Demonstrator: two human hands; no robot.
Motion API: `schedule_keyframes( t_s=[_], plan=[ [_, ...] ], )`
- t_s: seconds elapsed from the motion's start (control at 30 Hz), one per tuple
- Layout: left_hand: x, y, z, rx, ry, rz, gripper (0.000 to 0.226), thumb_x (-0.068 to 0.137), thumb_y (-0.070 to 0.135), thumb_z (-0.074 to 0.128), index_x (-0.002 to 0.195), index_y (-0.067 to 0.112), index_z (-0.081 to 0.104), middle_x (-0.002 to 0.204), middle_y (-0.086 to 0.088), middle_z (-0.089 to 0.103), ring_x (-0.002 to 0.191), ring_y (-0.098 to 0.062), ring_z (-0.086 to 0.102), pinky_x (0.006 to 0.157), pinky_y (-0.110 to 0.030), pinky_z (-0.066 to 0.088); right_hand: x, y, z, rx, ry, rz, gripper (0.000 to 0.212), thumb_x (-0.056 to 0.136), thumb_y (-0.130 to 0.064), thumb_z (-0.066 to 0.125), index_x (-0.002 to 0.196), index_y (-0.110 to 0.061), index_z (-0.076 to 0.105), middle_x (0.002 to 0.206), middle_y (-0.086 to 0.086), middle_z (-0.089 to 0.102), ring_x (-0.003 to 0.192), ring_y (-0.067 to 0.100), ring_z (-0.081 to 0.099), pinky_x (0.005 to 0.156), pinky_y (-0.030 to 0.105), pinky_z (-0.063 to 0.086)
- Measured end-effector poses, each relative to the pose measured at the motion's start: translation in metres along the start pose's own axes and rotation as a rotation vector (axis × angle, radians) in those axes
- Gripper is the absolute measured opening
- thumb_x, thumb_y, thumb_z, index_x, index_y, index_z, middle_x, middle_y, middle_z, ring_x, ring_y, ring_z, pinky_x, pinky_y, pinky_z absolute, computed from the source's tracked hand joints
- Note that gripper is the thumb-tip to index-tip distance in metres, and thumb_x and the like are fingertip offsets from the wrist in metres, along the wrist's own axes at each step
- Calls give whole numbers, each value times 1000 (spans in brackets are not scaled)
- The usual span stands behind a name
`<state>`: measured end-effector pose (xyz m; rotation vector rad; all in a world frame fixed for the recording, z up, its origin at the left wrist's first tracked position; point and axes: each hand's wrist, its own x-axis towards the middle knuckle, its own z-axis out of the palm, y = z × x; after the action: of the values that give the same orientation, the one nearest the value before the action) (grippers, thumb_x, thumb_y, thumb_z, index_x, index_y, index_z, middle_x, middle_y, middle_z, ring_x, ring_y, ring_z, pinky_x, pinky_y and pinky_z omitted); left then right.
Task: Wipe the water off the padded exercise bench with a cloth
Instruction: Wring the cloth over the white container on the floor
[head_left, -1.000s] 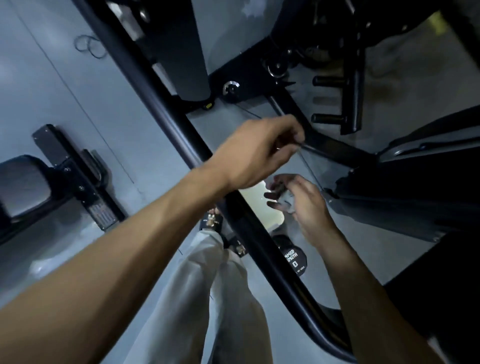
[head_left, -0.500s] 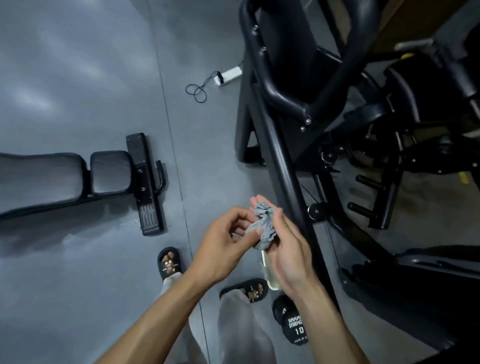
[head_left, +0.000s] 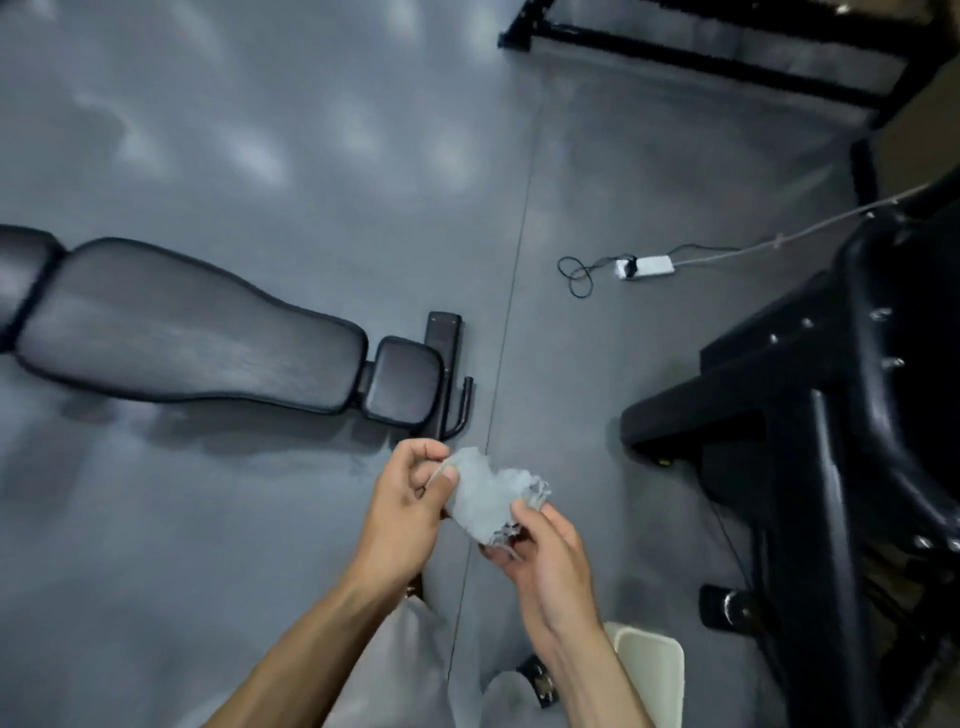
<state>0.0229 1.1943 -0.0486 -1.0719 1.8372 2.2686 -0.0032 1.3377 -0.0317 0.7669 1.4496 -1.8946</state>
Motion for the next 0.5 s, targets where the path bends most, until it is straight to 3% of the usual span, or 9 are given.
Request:
schedule_keyframes(
  t_s=[0.1,0.23,0.3,0.4,0.5],
  plan=[
    [27,19,-39,5,103,-9,21,100,5,61,114,20,57,91,-22,69,80,-22,64,68,-36,53,13,-11,58,-37,-46,-18,21,101,-7,54,108,-10,73,98,13,76,83,21,69,73,35,55],
    [50,43,-65,270,329,147,22,92,15,72,104,30,62,104,11,65,89,-8,64,74,-20,48,40,-33,107,-300,-124,-176,20,103,-13,55,109,-12,74,100,9,78,87,19,72,70,31,58],
    [60,57,-70,288,292,197,14,91,22,76,97,31,67,101,11,66,91,-9,65,76,-22,48,53,-48,123,-476,-202,-227,19,103,-21,58,104,-15,77,98,9,78,89,24,71,73,38,59],
    [73,80,-67,262,172,199,16,86,32,81,94,29,67,97,13,69,89,-11,68,77,-27,55,72,-70,146,-555,-316,-216,24,103,-27,60,96,-14,78,96,17,76,88,29,72,85,50,58],
    [91,98,-68,373,270,248,17,84,35,83,89,30,69,94,14,67,90,-11,68,78,-26,55,95,-90,164,-581,-392,-147,28,102,-27,60,90,-8,77,94,23,75,89,39,72,87,50,61]
  ],
)
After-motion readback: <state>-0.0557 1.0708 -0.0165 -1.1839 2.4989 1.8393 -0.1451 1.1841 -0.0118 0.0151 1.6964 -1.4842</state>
